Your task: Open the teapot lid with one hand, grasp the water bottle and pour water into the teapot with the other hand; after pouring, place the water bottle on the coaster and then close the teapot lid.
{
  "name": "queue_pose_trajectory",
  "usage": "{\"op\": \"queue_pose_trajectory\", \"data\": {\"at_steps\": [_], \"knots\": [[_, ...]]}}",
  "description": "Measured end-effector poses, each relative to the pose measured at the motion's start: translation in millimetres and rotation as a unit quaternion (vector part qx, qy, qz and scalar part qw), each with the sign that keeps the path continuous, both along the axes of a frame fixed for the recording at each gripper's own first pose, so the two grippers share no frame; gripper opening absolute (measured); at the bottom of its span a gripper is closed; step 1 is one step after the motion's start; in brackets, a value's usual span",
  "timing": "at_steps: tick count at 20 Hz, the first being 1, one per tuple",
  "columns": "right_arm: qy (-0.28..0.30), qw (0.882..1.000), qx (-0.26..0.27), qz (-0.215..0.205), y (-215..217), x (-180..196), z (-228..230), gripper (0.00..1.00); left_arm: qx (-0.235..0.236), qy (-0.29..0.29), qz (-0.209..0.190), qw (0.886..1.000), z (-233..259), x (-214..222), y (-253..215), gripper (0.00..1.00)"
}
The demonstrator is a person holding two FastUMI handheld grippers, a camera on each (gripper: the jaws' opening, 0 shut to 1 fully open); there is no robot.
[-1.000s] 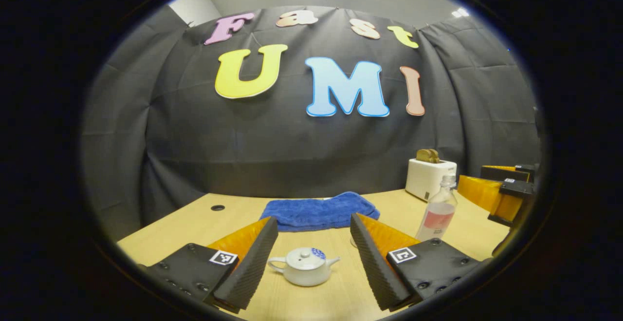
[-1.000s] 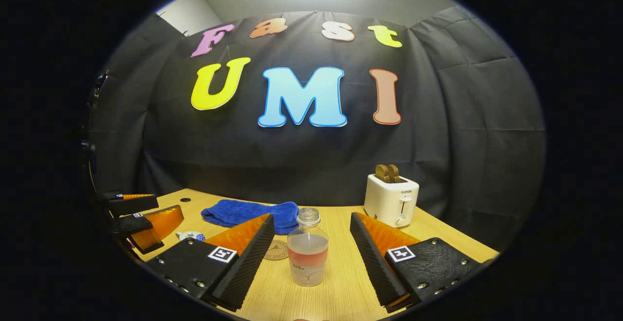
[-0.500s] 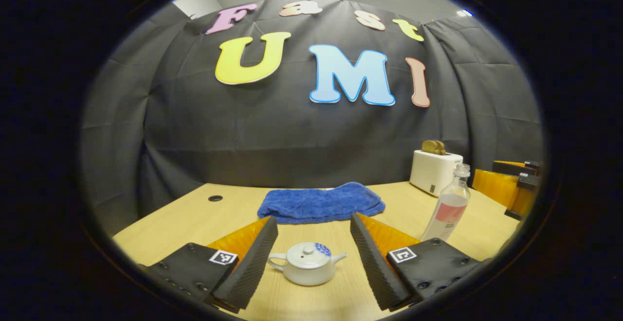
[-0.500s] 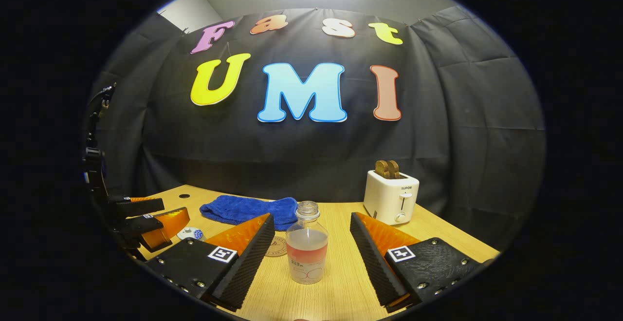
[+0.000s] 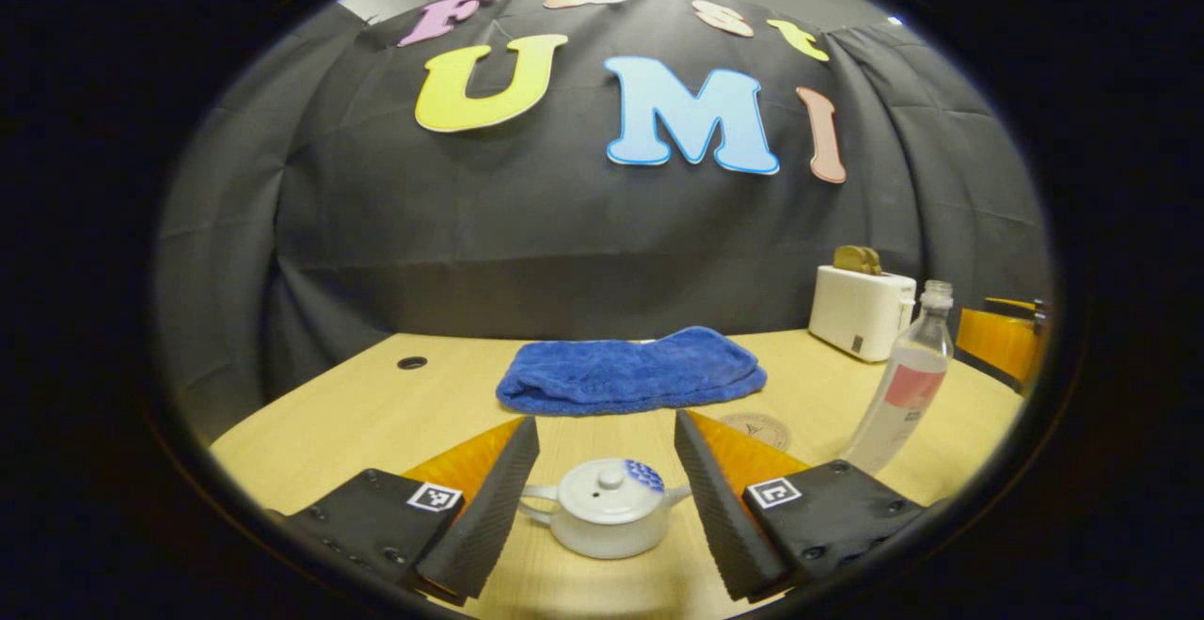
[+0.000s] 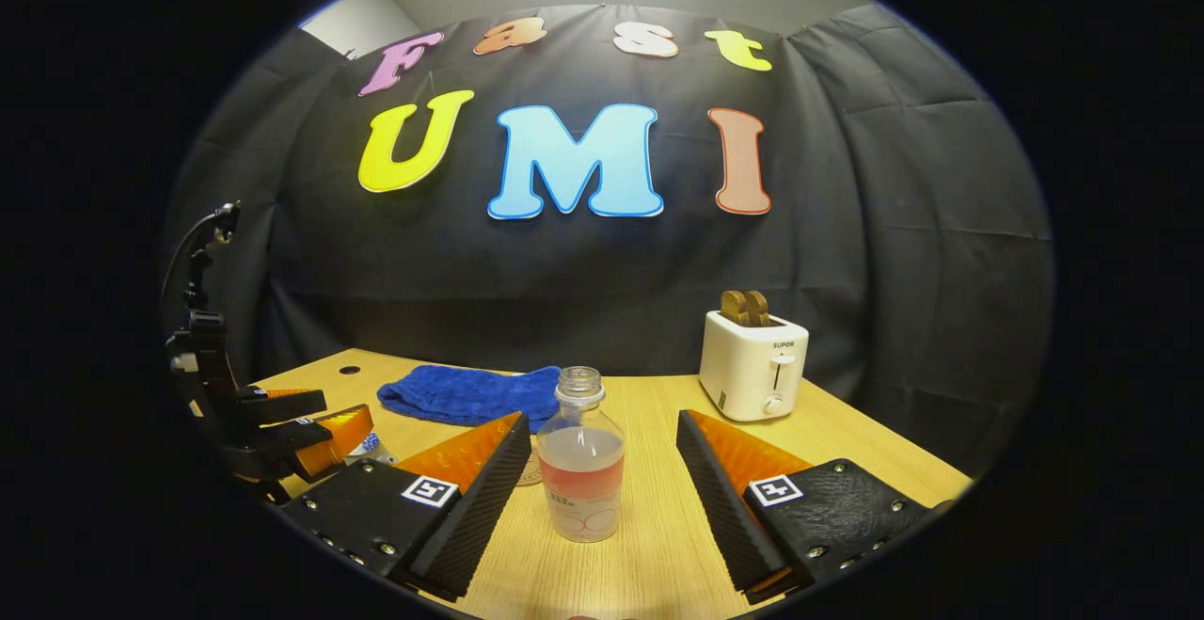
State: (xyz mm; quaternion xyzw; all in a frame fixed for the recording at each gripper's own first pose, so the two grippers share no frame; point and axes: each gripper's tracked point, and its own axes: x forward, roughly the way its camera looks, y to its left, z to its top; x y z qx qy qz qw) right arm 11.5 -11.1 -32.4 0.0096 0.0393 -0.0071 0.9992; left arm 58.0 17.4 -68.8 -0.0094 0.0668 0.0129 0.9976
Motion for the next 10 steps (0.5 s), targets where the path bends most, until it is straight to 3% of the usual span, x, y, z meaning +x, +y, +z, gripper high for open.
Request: {"op": "queue_pose_trajectory", "data": {"at_steps": [6, 7, 8, 10], "knots": [[0.015, 1.000, 0.017, -0.010, -13, 4, -12, 0.97, 0.005, 0.010, 0.008, 1.000, -14, 12, 4, 0.92], [0.016, 1.000, 0.018, -0.012, -15, 4, -13, 0.97, 0.008, 0.011, 0.010, 1.000, -16, 13, 4, 0.88], [0.017, 1.000, 0.020, -0.013, -16, 4, -14, 0.97, 0.010, 0.012, 0.011, 1.000, -17, 14, 5, 0.77], [0.019, 0.999, 0.022, -0.014, -19, 4, -16, 0.97, 0.011, 0.020, 0.010, 1.000, -23, 18, 3, 0.75]]}}
